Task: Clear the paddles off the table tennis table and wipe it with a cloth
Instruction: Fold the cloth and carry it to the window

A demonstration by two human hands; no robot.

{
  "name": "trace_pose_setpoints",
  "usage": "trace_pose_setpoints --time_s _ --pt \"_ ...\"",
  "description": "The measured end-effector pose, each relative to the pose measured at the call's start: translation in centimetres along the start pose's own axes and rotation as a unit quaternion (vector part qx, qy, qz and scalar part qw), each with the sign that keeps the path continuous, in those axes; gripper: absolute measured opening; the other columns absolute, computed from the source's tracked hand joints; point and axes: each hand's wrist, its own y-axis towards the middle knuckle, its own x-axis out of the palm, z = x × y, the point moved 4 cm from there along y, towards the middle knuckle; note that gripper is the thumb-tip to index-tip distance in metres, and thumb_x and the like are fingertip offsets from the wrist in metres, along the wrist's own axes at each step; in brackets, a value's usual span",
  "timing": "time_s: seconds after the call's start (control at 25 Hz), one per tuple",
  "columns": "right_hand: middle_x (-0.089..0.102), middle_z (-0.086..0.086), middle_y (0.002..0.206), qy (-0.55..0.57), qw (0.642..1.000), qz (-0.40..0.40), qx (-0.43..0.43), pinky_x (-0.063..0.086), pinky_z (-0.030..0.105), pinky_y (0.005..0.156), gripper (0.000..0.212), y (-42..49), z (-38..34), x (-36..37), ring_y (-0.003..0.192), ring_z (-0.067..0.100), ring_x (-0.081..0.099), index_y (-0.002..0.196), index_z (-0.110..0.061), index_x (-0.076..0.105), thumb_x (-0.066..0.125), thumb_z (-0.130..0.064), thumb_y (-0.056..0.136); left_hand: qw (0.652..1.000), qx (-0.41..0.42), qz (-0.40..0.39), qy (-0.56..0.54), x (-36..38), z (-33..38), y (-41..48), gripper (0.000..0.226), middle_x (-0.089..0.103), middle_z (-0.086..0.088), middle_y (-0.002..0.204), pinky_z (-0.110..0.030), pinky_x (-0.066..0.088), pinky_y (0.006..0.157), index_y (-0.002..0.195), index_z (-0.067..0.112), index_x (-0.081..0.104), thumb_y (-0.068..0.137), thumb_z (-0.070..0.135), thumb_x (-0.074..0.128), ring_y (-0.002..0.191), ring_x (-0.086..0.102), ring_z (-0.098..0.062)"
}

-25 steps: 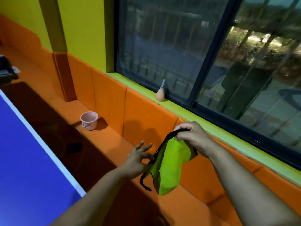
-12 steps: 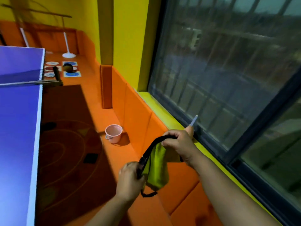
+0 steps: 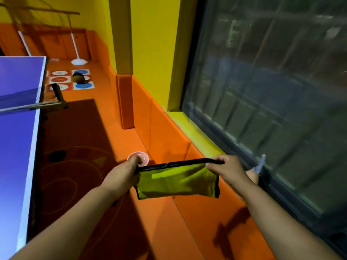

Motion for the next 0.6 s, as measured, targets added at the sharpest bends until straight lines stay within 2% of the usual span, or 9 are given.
trace_pose_setpoints --time_s 0.12,0.24,0.36,0.48,0.6 --pt "0.062 -0.014 0.054 -0.071 0.997 0.016 0.021 0.038 0.026 0.055 0.025 5.1 1.4 2.7 0.053 0.000 0.053 0.059 -0.026 0.064 0.079 -0.013 0.075 0.996 0.053 -0.005 0.066 -2.0 -2.8 7.3 0.013 0.061 0.000 0.090 -0.036 0.046 0.066 0.096 0.018 0.059 0.083 0.017 0.059 0.083 0.060 -0.025" --pt "0.062 -0.012 0.057 -0.105 0.992 0.041 0.049 0.037 0.027 0.054 0.023 9.5 2.4 3.4 0.055 0.003 0.053 0.060 -0.030 0.065 0.080 -0.019 0.074 0.997 0.060 0.027 0.035 -3.0 -4.3 14.0 0.007 0.060 0.005 0.081 -0.032 0.040 0.062 0.091 0.019 0.064 0.086 0.017 0.060 0.082 0.057 -0.022" --pt "0.064 -0.011 0.058 -0.098 0.989 0.073 0.083 0.040 0.027 0.053 0.023 13.0 3.9 3.4 0.052 0.004 0.057 0.062 -0.031 0.066 0.080 -0.018 0.075 0.996 0.073 0.022 0.041 -1.6 -4.4 20.2 0.008 0.051 0.008 0.073 -0.031 0.037 0.061 0.095 0.020 0.065 0.089 0.021 0.059 0.084 0.050 -0.020" --pt "0.064 -0.003 0.066 -0.043 0.983 0.109 0.138 0.042 0.023 0.047 0.016 16.4 6.1 3.8 0.046 0.009 0.062 0.069 -0.020 0.066 0.077 -0.013 0.079 0.998 0.022 -0.016 0.060 0.7 -4.1 25.6 0.011 0.061 0.006 0.083 -0.027 0.038 0.058 0.100 0.028 0.062 0.092 0.027 0.054 0.079 0.056 -0.017" --pt "0.066 -0.003 0.065 -0.018 0.972 0.155 0.177 0.054 0.037 0.058 0.017 20.5 7.6 3.5 0.054 0.015 0.067 0.071 -0.020 0.064 0.076 -0.012 0.080 0.998 -0.007 -0.042 0.050 2.4 -3.1 31.7 0.016 0.069 0.001 0.090 -0.027 0.043 0.058 0.101 0.027 0.065 0.089 0.022 0.055 0.078 0.063 -0.019"
